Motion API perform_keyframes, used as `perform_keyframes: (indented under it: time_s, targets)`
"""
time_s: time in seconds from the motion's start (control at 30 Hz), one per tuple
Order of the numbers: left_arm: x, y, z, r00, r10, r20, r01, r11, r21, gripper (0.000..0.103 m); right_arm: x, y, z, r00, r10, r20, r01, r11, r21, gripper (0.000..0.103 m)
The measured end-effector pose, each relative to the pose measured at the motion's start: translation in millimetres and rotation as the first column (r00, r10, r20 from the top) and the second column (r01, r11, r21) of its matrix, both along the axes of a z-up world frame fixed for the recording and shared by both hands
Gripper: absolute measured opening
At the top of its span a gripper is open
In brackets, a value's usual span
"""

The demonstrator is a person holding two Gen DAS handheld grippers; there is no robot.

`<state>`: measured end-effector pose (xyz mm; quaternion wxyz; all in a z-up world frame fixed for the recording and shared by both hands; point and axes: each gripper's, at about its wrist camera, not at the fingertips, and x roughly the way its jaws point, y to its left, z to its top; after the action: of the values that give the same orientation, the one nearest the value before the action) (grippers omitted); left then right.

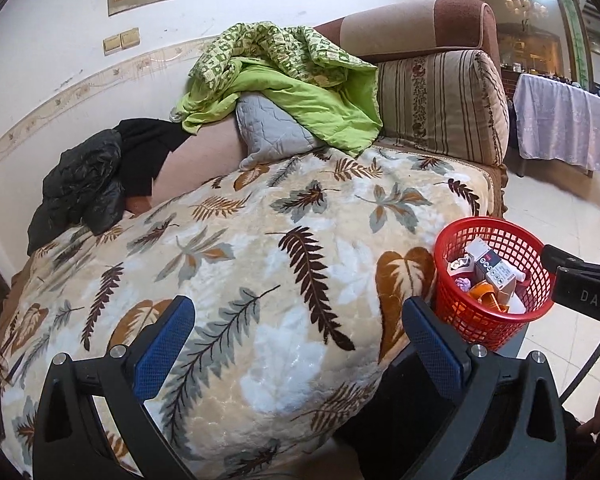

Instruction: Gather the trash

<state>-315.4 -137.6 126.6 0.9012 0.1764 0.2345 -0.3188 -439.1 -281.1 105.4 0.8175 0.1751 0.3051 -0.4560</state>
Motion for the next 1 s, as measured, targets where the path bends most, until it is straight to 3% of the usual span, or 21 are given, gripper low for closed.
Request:
perform_keyframes:
  time_s: [1.0]
  targets:
    - [-1.3,-0.3,-2.5,1.000,-0.004,-0.004,0.004,1.000,0.000,0.103,1.4,5.7,1.0,1.000,0.015,-0.003,-0.015,1.000,-0.010,0.103]
